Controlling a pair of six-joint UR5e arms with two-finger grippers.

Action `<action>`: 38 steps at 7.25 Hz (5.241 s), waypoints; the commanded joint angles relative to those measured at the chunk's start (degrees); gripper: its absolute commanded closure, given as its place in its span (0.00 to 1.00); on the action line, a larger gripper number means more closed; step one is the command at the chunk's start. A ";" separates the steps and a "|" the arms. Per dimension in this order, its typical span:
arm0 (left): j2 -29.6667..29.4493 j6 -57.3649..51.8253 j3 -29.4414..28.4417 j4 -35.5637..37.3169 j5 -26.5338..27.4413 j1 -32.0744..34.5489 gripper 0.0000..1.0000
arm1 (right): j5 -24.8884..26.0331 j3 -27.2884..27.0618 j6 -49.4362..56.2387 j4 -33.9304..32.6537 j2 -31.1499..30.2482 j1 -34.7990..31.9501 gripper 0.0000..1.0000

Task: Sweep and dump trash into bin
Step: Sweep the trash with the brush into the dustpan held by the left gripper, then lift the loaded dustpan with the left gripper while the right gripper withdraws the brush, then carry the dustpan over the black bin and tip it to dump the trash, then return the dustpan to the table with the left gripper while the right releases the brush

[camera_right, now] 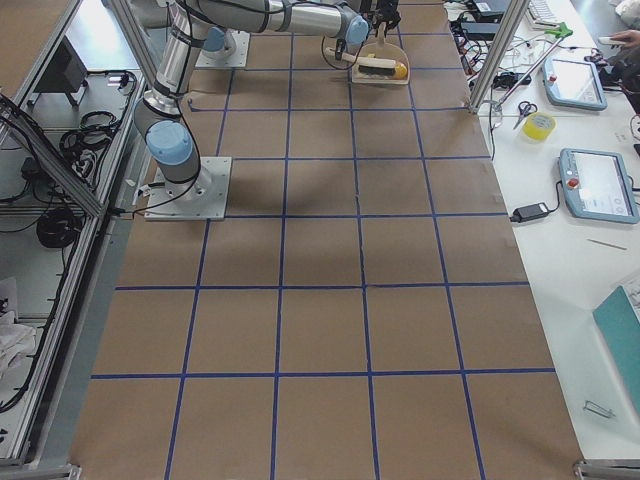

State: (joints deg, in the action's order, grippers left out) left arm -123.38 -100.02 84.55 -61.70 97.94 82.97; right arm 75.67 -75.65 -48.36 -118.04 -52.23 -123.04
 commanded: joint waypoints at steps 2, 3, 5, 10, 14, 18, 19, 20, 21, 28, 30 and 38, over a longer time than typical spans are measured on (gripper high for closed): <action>-0.02 0.09 0.00 0.00 -0.38 0.00 1.00 | 0.97 -0.28 3.01 0.71 -2.69 4.63 1.00; -0.02 0.09 0.00 0.00 -0.90 -0.08 1.00 | 1.14 -0.63 3.10 1.23 -3.49 5.44 1.00; 1.55 0.61 0.35 -0.09 -3.87 -0.26 1.00 | 7.00 -0.81 10.95 8.83 -6.02 8.84 1.00; 5.07 0.70 0.00 -2.19 -12.76 -2.27 1.00 | 15.19 -11.93 46.90 20.32 -22.37 36.58 1.00; 10.34 -1.66 -0.79 -15.01 -23.56 -11.75 1.00 | 14.24 -20.49 60.74 15.41 -22.92 51.23 1.00; 12.02 -16.04 -6.23 -26.79 -22.01 -21.93 1.00 | 15.11 -22.96 69.01 6.19 -17.49 53.51 1.00; 11.76 -19.30 -7.02 -26.63 -18.43 -25.62 1.00 | 15.03 -22.96 68.75 5.64 -16.34 54.13 1.00; 11.06 -21.77 -9.73 -26.72 -14.66 -28.10 1.00 | 15.03 -22.96 68.40 5.63 -15.89 54.48 1.00; 10.36 -26.84 -12.97 -27.42 -12.27 -29.95 1.00 | 14.94 -22.96 68.23 5.63 -15.37 54.57 1.00; 10.88 -29.17 -17.84 -16.47 17.06 -34.89 1.00 | 14.94 -22.87 67.96 5.72 -14.57 54.57 0.94; 9.75 -36.51 -17.14 -8.40 20.08 -34.80 1.00 | 14.94 -22.87 68.05 5.63 -14.57 54.57 0.75; 8.60 -46.78 -16.70 1.32 14.62 -30.15 1.00 | 14.94 -19.80 65.35 7.91 -25.79 54.14 0.00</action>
State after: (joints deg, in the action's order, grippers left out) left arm -114.82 -148.78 67.73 -60.03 120.10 51.90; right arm 90.79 -95.97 18.78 -110.98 -74.23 -68.71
